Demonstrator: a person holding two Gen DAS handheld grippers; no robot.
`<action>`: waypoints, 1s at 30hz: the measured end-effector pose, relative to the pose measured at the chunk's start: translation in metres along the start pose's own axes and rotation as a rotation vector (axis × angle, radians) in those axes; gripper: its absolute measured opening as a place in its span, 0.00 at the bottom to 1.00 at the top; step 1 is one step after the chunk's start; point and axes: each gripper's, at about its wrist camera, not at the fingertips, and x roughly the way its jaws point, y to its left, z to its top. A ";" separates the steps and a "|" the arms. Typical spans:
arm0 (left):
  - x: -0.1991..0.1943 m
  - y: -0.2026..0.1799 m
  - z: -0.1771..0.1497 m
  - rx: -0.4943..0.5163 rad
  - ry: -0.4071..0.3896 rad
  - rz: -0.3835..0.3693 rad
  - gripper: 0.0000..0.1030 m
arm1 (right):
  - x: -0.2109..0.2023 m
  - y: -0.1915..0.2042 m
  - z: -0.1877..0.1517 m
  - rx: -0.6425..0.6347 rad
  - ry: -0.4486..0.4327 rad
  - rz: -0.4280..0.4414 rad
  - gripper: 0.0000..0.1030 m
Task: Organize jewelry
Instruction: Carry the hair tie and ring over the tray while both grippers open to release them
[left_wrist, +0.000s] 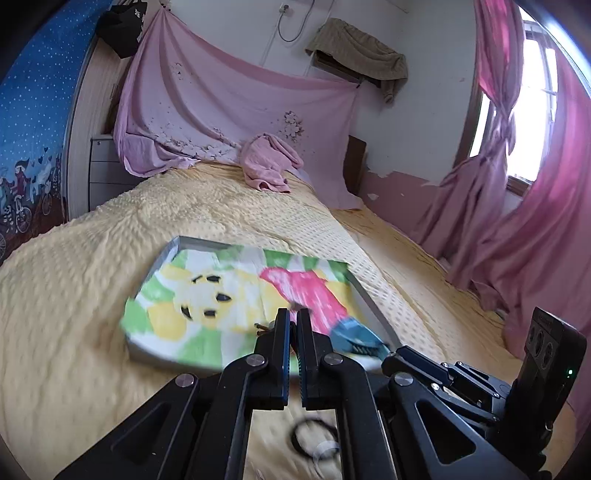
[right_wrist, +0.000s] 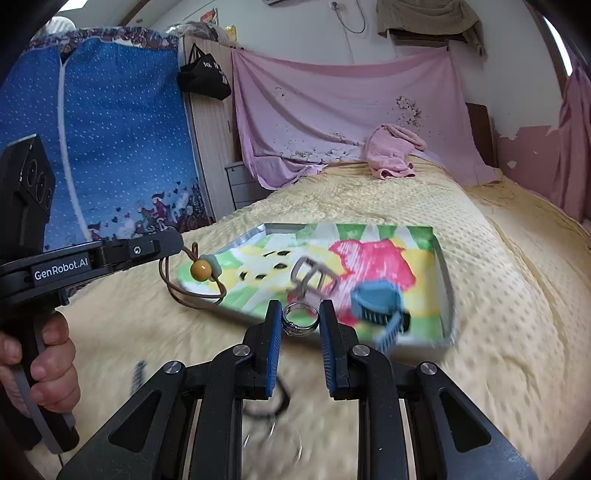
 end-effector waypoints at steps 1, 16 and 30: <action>0.011 0.004 0.002 -0.002 0.002 0.006 0.04 | 0.013 -0.001 0.005 0.003 0.008 0.003 0.18; 0.084 0.045 -0.026 -0.070 0.186 0.082 0.05 | 0.110 0.005 0.003 -0.052 0.229 -0.047 0.18; 0.086 0.057 -0.030 -0.135 0.244 0.110 0.06 | 0.107 0.007 0.003 -0.095 0.260 -0.069 0.30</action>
